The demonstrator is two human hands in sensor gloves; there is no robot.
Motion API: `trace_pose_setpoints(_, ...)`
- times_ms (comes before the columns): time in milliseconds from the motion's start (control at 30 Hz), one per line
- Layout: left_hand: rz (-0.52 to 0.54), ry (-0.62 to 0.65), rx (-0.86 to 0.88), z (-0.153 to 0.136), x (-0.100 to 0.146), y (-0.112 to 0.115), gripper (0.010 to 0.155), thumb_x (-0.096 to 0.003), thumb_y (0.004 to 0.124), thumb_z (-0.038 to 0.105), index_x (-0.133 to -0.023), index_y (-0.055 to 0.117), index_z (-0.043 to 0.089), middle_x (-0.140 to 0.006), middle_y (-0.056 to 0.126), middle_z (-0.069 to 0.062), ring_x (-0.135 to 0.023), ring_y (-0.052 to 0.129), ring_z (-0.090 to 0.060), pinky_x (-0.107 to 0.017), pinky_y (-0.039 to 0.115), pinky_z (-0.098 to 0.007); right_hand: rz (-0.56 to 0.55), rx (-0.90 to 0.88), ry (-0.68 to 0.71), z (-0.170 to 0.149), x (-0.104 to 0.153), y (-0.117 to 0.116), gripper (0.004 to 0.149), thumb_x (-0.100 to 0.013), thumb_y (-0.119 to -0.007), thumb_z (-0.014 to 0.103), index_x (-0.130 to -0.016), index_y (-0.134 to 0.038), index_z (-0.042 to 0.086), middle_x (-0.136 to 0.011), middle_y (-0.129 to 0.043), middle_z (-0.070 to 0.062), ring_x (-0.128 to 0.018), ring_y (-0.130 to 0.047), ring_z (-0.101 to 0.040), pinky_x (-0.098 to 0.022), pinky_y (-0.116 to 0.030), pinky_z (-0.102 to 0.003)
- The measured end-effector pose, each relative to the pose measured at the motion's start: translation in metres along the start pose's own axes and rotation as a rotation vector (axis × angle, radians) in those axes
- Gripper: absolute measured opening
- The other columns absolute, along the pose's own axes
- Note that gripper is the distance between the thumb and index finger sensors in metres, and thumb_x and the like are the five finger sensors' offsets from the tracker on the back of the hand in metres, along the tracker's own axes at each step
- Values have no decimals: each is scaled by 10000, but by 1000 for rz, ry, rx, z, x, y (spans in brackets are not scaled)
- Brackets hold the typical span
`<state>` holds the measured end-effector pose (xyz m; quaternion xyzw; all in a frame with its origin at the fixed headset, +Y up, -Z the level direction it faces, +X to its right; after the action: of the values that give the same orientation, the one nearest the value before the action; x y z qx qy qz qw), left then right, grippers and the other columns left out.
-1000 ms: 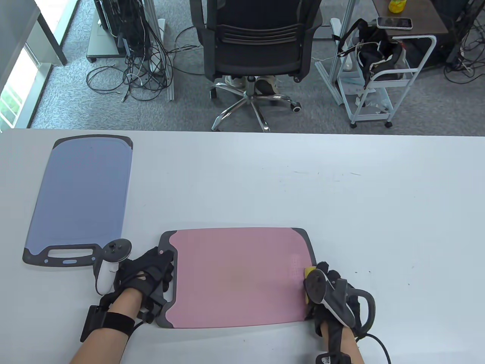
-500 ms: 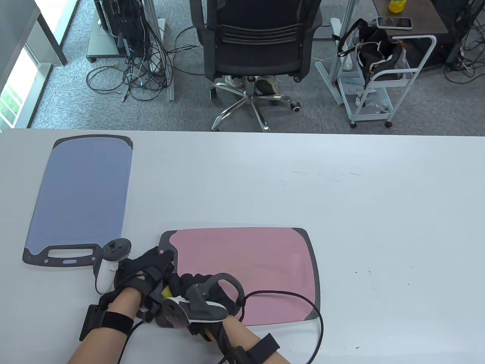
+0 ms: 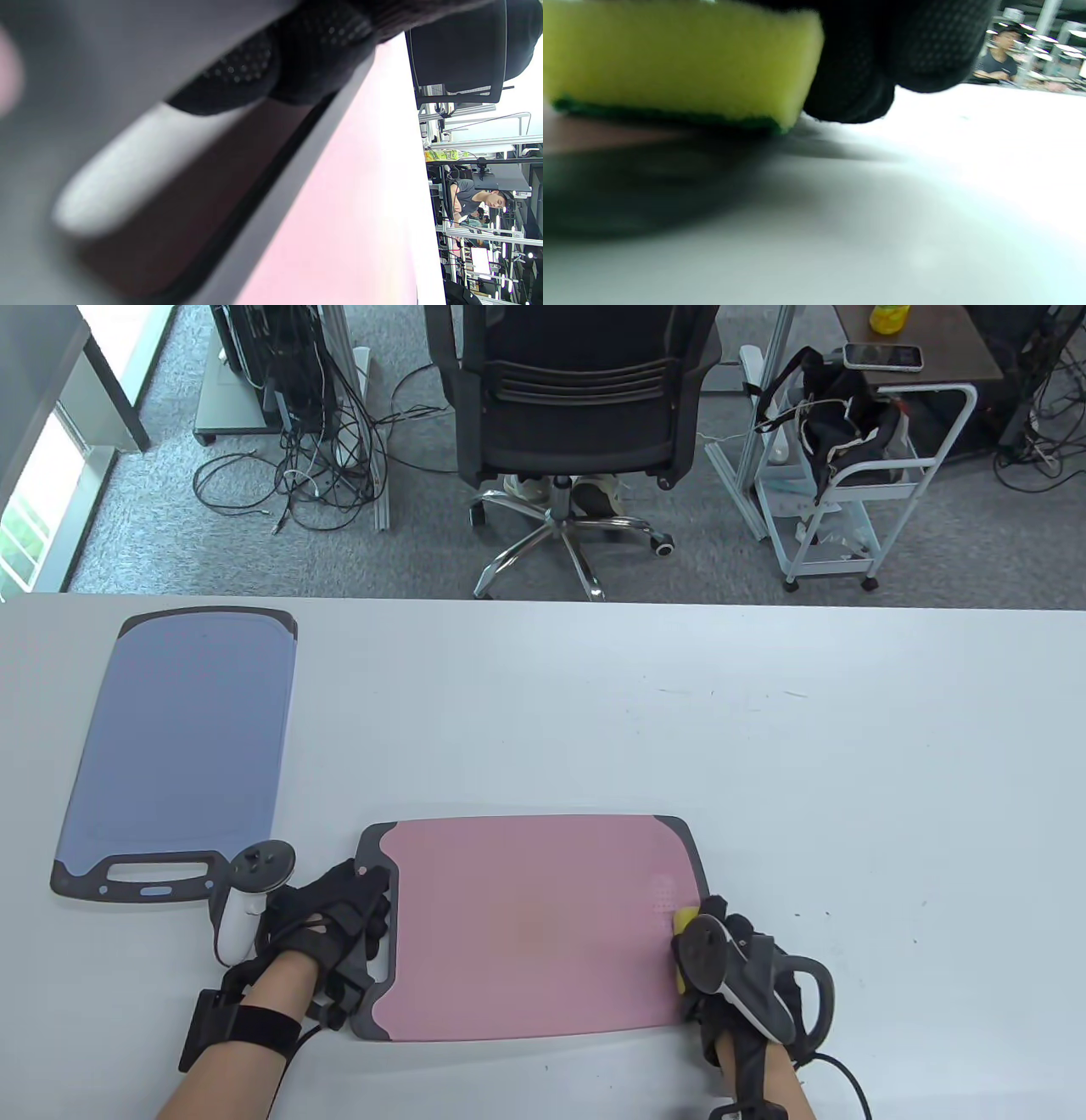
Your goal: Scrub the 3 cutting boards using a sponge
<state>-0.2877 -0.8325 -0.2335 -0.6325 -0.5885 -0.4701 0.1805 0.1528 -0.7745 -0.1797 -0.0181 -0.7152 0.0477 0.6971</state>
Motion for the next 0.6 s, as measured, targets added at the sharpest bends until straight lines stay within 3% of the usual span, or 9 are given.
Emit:
trace_pose_setpoints(267,-17,-1,15,-1,0,0,529,-616,718,532,-961,681,134,-665,935,87,-378,1054,25,-317,1003,-256,-35,-38,640,229,20,21,682,-495,-719,569,-1033,-662,153,-786,-814,-101,-520,-916,-182,-428,-819,-383)
trace_pose_setpoints(367,-24,2,21,0,0,0,528,-616,720,526,-963,679,131,-669,935,78,-384,1057,16,-324,1004,-262,-60,-32,741,271,35,23,678,-489,-729,567,-1027,-678,157,-780,-820,-103,-511,-916,-193,-425,-815,-393)
trace_pose_setpoints(500,-28,2,23,0,0,0,531,-613,721,525,-964,679,129,-669,936,76,-384,1058,13,-325,1004,-264,-90,3,674,240,31,22,673,-479,-728,575,-1029,-676,191,-789,-831,-81,-518,-926,-180,-420,-823,-391)
trace_pose_setpoints(567,-28,2,23,-1,-1,0,530,-615,721,524,-964,679,128,-671,935,76,-386,1058,13,-326,1003,-265,-51,40,557,194,23,18,675,-484,-722,575,-1037,-663,191,-798,-826,-81,-524,-924,-184,-424,-821,-392)
trace_pose_setpoints(600,-30,1,25,0,-1,0,531,-614,721,527,-964,680,129,-671,935,76,-385,1059,13,-326,1004,-264,-46,64,451,151,17,15,673,-486,-719,574,-1037,-663,191,-797,-830,-79,-523,-926,-184,-423,-822,-392)
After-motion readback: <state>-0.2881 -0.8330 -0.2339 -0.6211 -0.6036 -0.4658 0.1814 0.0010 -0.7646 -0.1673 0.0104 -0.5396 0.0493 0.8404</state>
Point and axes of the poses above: the tracker on the back of each hand, its own z axis roughly to the thumb side, its own x axis roughly from the fingertips to the wrist, y = z × x, the point moved 1 cm from there along -x, roughly from the wrist to the fingertips
